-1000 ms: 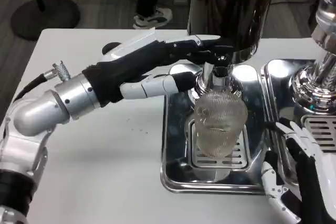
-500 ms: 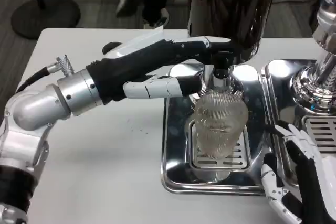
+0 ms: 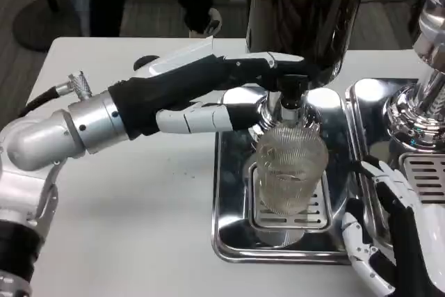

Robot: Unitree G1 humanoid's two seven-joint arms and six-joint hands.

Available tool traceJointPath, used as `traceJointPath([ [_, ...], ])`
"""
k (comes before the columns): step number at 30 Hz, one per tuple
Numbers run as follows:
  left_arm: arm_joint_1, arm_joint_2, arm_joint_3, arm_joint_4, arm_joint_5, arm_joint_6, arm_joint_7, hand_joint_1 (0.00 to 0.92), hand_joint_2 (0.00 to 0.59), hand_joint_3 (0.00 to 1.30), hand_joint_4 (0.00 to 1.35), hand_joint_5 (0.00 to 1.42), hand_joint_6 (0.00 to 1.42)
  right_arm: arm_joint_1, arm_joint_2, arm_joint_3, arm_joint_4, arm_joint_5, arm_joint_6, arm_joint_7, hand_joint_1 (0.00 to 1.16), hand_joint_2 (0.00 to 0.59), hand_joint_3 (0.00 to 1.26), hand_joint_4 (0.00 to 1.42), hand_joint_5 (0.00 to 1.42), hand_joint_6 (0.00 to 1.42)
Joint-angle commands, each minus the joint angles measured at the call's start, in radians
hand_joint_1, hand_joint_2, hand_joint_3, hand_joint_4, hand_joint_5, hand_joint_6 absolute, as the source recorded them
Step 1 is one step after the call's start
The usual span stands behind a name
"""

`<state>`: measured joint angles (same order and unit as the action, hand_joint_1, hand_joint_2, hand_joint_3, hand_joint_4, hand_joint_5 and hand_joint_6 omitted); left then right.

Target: Grasp the cup under the faucet to collect the drink, then remove the cup.

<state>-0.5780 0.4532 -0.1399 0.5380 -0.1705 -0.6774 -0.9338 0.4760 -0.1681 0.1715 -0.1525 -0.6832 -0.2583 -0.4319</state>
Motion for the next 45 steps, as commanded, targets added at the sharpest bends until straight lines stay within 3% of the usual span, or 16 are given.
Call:
traceJointPath([
  [1, 0.031, 0.006, -0.026, -0.042, -0.014, -0.009, -0.073, 0.000, 0.062, 0.21, 0.17, 0.22, 0.22, -0.001, 0.002, -0.004, 0.012, 0.002, -0.001, -0.011, 0.37, 0.533, 0.25, 0.13, 0.10, 0.20],
  [8, 0.036, 0.029, -0.029, -0.061, 0.039, -0.059, -0.047, 0.000, 0.063, 0.21, 0.17, 0.23, 0.22, -0.010, 0.003, -0.003, 0.019, 0.010, -0.004, -0.006, 0.37, 0.528, 0.25, 0.13, 0.10, 0.20],
  [19, 0.040, 0.083, -0.048, -0.083, 0.226, -0.223, 0.088, 0.000, 0.048, 0.20, 0.17, 0.22, 0.21, -0.010, 0.000, -0.008, 0.016, 0.025, -0.003, 0.000, 0.38, 0.526, 0.25, 0.13, 0.10, 0.20],
  [29, 0.052, 0.109, -0.073, -0.100, 0.301, -0.247, 0.208, 0.000, 0.046, 0.16, 0.11, 0.16, 0.16, -0.005, 0.000, -0.015, 0.012, 0.054, -0.017, 0.008, 0.38, 0.525, 0.25, 0.13, 0.10, 0.20],
  [33, 0.051, 0.115, -0.081, -0.100, 0.311, -0.244, 0.224, 0.000, 0.046, 0.16, 0.10, 0.16, 0.16, -0.017, -0.003, -0.018, 0.019, 0.113, -0.034, 0.037, 0.36, 0.399, 0.20, 0.12, 0.12, 0.20],
  [38, 0.048, 0.125, -0.094, -0.094, 0.321, -0.247, 0.242, 0.000, 0.046, 0.15, 0.10, 0.16, 0.15, -0.040, -0.004, -0.020, 0.023, 0.200, -0.040, 0.103, 0.34, 0.365, 0.17, 0.11, 0.12, 0.20],
  [39, 0.049, 0.127, -0.096, -0.094, 0.322, -0.246, 0.246, 0.000, 0.046, 0.15, 0.10, 0.16, 0.15, -0.044, -0.003, -0.020, 0.022, 0.215, -0.040, 0.117, 0.35, 0.328, 0.12, 0.08, 0.11, 0.20],
  [42, 0.045, 0.131, -0.100, -0.087, 0.324, -0.242, 0.253, 0.000, 0.048, 0.15, 0.10, 0.16, 0.15, -0.061, -0.002, -0.020, 0.014, 0.263, -0.033, 0.171, 0.37, 0.306, 0.10, 0.07, 0.11, 0.20],
  [45, 0.042, 0.132, -0.103, -0.082, 0.326, -0.243, 0.259, 0.000, 0.050, 0.15, 0.10, 0.16, 0.15, -0.073, 0.000, -0.022, 0.011, 0.296, -0.022, 0.216, 0.37, 0.230, 0.00, 0.00, 0.05, 0.19],
])
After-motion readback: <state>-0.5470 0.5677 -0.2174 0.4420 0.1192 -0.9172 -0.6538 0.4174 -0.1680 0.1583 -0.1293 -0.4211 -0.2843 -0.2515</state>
